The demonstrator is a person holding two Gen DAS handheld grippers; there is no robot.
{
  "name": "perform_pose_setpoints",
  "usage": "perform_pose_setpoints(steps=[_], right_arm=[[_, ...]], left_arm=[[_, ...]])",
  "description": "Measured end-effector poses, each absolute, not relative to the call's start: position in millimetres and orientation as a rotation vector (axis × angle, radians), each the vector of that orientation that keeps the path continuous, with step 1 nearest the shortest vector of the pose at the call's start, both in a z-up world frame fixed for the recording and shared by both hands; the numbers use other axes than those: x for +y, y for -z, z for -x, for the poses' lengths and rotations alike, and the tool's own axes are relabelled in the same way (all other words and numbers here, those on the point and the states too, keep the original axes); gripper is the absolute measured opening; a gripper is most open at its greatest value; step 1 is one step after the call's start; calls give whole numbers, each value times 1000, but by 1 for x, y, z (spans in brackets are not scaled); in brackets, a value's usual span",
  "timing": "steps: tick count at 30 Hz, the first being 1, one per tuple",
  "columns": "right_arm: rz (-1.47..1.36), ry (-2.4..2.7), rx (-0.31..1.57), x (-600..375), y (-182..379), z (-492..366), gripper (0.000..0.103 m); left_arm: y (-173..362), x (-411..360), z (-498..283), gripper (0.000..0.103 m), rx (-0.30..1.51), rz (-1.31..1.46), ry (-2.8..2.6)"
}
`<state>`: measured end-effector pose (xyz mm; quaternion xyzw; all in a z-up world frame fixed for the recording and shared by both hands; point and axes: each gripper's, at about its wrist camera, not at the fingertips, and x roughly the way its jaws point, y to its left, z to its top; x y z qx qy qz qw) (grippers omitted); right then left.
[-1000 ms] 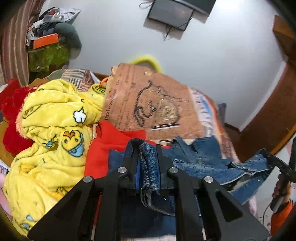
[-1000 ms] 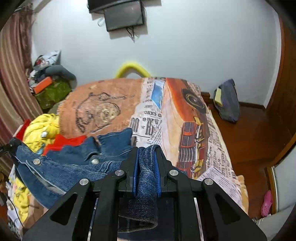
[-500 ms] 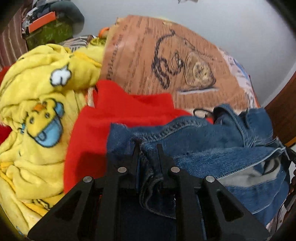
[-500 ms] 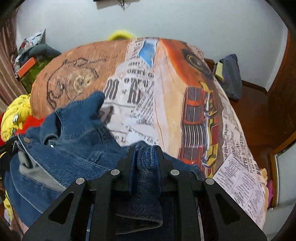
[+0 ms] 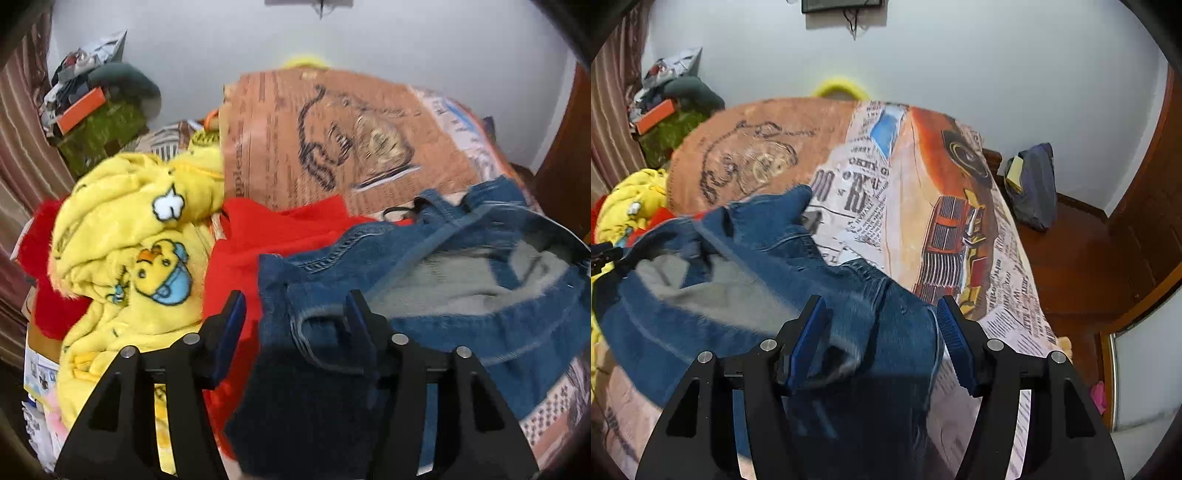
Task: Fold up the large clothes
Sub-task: 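Lift the hem with both grippers and fold it up toward the collar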
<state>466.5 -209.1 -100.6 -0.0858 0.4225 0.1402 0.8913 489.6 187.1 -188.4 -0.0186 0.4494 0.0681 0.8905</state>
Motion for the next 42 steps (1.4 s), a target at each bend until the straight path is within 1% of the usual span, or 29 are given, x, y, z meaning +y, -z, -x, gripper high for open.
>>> perform_pose_setpoints(steps=[2,6,13,15,19,21,24,27,29,31,32,36,39,42], right_arm=[[191,-324,860,-206,93,-453,59],[231,-389,839,-188,90,-425,64],[253,-497,902,-149,122,-406,65],[271,-501,935,-139,136,-406,65],[295,-511,986,-123,163,-413,66],[307,-504,981,-116,168,-418,73],[325,-496,986,-103,169,-435,73],[317,-467,1005,-94,166,-461,72],[282,-435,1000,-94,159,-477,72],[250,-351,942,-102,145,-494,72],[237,-322,919,-105,139,-499,73],[127,-248,883,-127,113,-517,73],[86,-276,866,-137,101,-509,73],[91,-314,853,-135,94,-494,73]], left_arm=[[180,183,-478,59,919,37,-115],[177,164,-459,64,929,14,-53],[210,118,-450,64,1035,10,69],[222,107,-454,64,1056,-8,74],[230,95,-465,65,1032,-42,45],[233,96,-478,66,1036,-27,43],[235,101,-500,72,1047,26,65],[233,113,-530,72,1074,91,65],[229,120,-549,70,1080,114,39],[220,128,-563,65,1057,126,5],[213,132,-568,64,1039,124,-15],[178,151,-574,64,927,97,-151],[155,171,-568,64,850,95,-226],[142,188,-555,64,833,109,-202]])
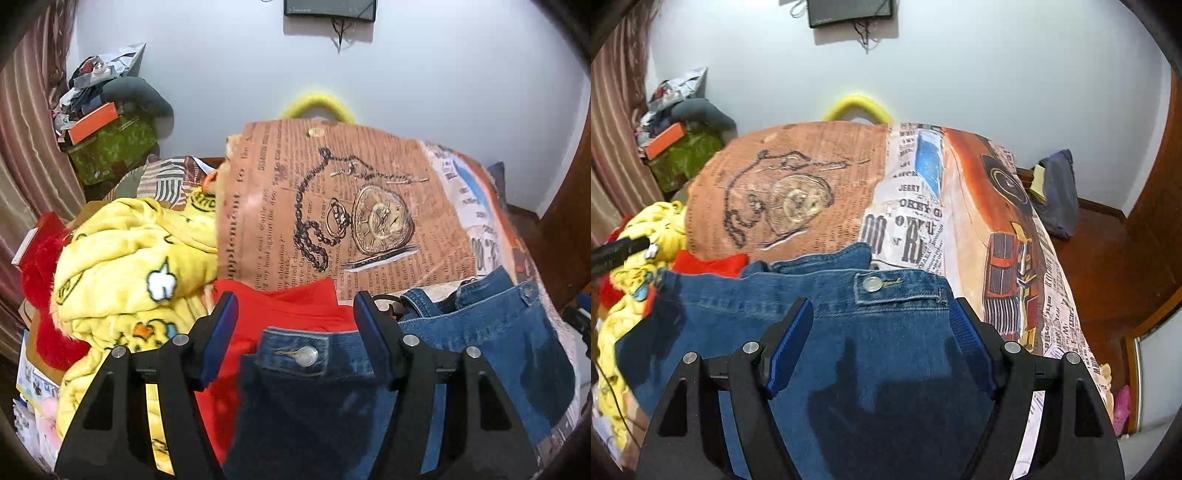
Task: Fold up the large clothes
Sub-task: 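Lift the hem with both grippers and fold it up toward the collar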
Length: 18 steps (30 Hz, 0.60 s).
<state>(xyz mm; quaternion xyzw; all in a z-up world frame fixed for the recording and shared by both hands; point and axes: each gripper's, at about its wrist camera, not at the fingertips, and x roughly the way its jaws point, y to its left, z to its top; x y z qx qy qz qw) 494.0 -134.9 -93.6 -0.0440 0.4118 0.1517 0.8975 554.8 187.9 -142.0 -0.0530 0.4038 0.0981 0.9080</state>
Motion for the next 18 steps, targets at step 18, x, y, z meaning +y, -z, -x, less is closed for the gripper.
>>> perform_pose_setpoints(steps=[18], right_arm=[[278,-570,943,-36,155,-422,73]], left_arm=[[220,135,-475,65,1022,-11,64]])
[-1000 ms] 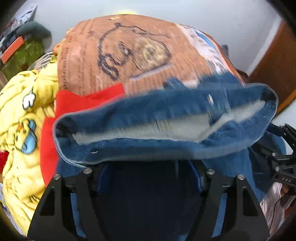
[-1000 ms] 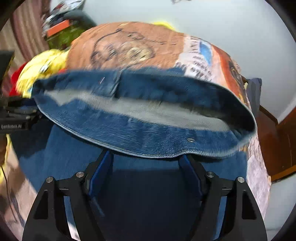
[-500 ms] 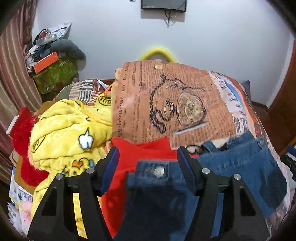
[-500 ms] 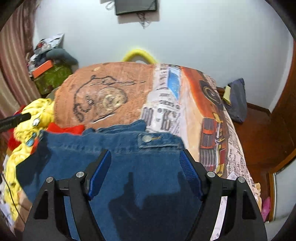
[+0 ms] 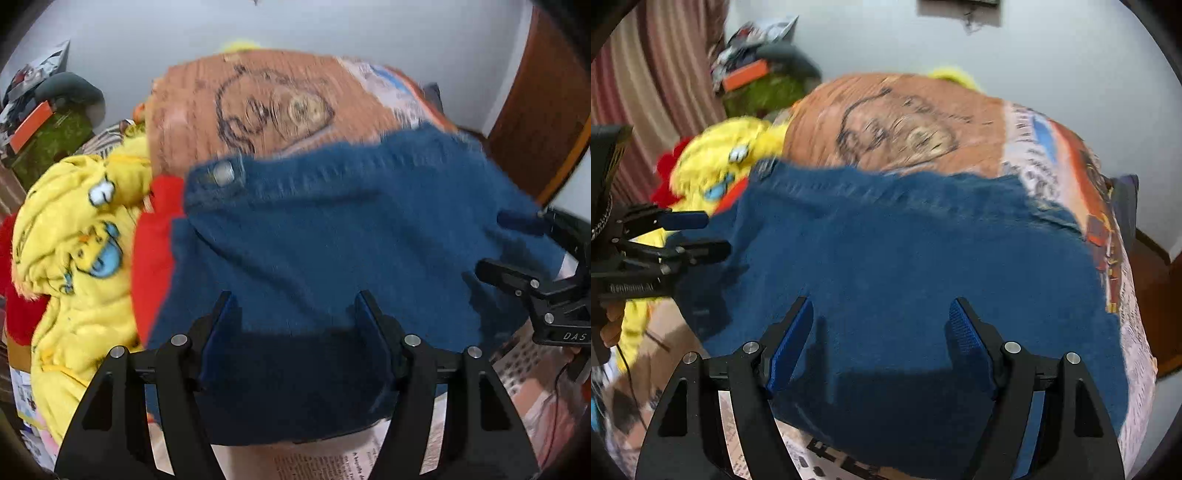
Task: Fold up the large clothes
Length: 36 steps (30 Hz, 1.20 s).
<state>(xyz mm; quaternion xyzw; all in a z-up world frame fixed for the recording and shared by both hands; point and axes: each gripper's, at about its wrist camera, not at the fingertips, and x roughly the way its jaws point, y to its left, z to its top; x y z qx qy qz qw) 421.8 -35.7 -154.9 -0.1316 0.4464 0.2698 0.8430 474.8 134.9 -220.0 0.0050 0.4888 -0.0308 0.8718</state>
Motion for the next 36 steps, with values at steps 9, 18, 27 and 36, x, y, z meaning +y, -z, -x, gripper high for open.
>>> perform_pose_setpoints(steps=[9,18,27,36], right_arm=[[238,-559,954,-76,173,-417,76],[226,-407,920,-140,166,-409,77],[181,-239,906,-205,154,-397,78],[110,-140,902,-244,139,-390,81]], left_arm=[[238,164,-440,69,974,1,-41],[247,200,-413,72,958,20,-193],[238,233,-384,77,926,145,-245],[207,278,-349,77,802,355,-426]])
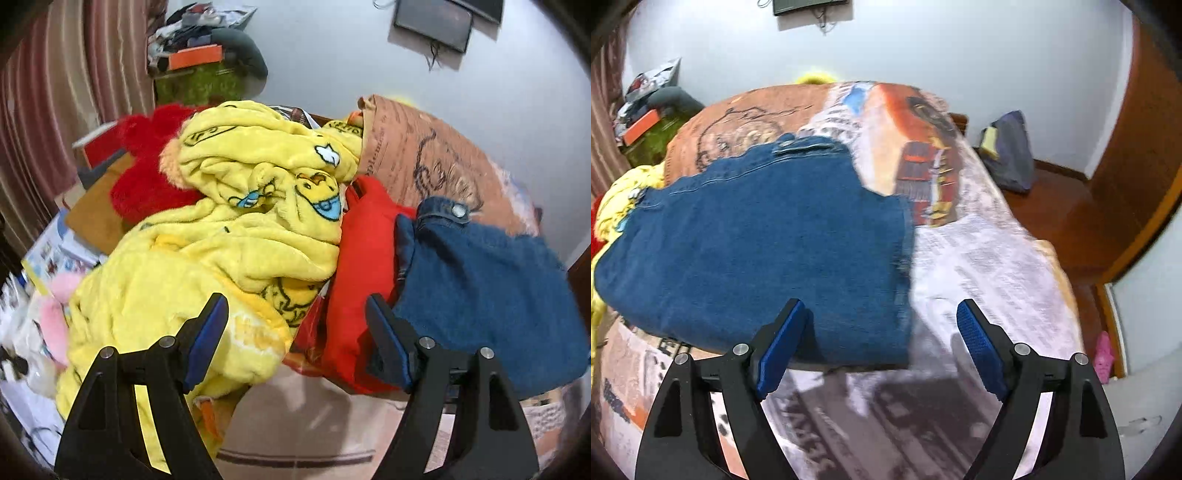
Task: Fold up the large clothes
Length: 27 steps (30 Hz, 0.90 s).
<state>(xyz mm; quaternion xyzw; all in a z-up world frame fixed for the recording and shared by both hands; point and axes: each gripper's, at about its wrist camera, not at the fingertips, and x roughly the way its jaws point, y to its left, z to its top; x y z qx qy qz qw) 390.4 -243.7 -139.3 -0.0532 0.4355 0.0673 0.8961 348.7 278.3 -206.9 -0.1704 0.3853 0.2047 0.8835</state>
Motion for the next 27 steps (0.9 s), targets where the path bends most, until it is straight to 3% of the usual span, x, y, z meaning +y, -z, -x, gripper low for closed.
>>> perform_pose_setpoints(steps=[7,18,21,27], right_arm=[[68,-178,854,-245,118,-382,81],[109,-308,865,-194,128,-380,81],[138,-324,880,-183,138,-379,81],[166,-339,916,-172,153,-380,81]], left_arm=[[211,260,-335,77,838,544,-237],[268,224,-353,76,927,953,54],[275,220,-359,66,893,1066,135],[283,215,-384,64,903,997,39]])
